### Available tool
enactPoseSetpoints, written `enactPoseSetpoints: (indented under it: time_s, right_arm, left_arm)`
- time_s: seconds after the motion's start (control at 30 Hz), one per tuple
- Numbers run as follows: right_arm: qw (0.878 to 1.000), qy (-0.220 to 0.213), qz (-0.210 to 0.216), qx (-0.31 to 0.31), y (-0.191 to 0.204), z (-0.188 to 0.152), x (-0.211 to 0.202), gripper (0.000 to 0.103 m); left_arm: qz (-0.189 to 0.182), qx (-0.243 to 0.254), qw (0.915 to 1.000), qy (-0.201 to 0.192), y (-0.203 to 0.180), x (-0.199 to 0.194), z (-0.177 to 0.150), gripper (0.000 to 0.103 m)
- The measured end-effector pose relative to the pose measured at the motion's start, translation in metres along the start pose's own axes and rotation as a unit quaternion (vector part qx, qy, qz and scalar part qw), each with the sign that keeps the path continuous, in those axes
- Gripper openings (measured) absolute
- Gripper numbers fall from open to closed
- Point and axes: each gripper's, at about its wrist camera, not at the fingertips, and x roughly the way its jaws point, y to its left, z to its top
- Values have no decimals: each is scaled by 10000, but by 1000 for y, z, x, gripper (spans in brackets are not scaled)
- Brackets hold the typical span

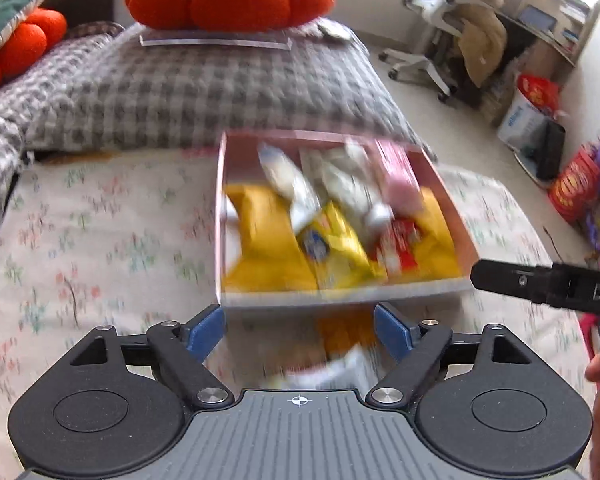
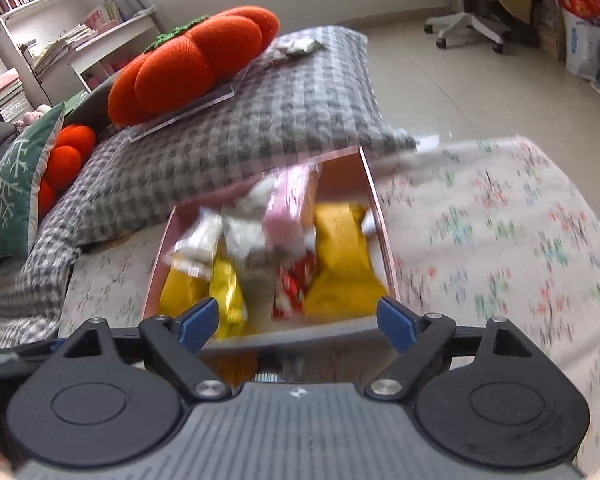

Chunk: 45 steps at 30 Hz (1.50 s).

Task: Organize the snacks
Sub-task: 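Grasp the white printed snack bag with the left gripper while the right grasps a red candy pack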

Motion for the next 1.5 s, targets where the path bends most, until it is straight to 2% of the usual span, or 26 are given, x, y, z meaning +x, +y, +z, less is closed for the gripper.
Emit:
enactPoseSetpoints:
  time_s: [0.1, 0.2, 0.37, 0.5, 0.7, 0.77, 0.87, 0.93, 1.07, 1.17, 1.2, 1.3, 1.37, 1.5]
  right_arm:
    - [9997, 213, -22, 91, -3, -22, -7, 85]
    - [9992, 397, -63, 34, -8, -50, -12, 85]
    - [9966, 738, -355, -133, -10, -69, -7, 84]
    - [9966, 702, -312, -304, -1, -67, -10, 84]
    - [9955, 687, -408, -519, 3, -70, -11, 84]
    - [9958, 730, -350, -421, 0, -69, -11, 84]
    - [9961, 766, -250, -355, 0, -71, -13, 84]
    - [9962, 804, -132, -316, 1, -71, -13, 84]
    - [9939, 1008, 366, -247, 8, -73, -14, 84]
    - [9908, 1205, 546, -278, 13, -77, -10, 84]
    - [9899, 1273, 547, -285, 14, -77, -8, 83]
    - [9880, 1414, 548, -301, 16, -80, -4, 82]
    - [9881, 1405, 546, -303, 16, -80, -5, 82]
    - [9870, 1483, 553, -290, 15, -81, -5, 80]
  left_arm:
    - [-2, 416, 9990, 134, -4, 3, -22, 83]
    - [-62, 1179, 9927, 252, -13, 5, -42, 85]
    - [99, 2295, 9727, 318, -24, 12, -61, 87]
    - [51, 2971, 9548, 125, -33, 8, -70, 87]
    - [-154, 3440, 9386, 216, -40, 17, -78, 87]
    - [-144, 3449, 9383, 207, -40, 20, -75, 87]
    - [-239, 3323, 9426, 244, -38, 28, -69, 87]
    - [-282, 3364, 9409, 259, -39, 31, -67, 86]
    - [-403, 3388, 9393, 348, -42, 41, -64, 84]
    - [-224, 3589, 9325, 347, -46, 47, -68, 82]
    - [-201, 3590, 9325, 348, -46, 47, -68, 81]
    - [-137, 3578, 9332, 314, -45, 46, -66, 68]
    - [-16, 3519, 9356, 294, -43, 45, -63, 52]
    - [-103, 3103, 9499, 357, -31, 44, -52, 48]
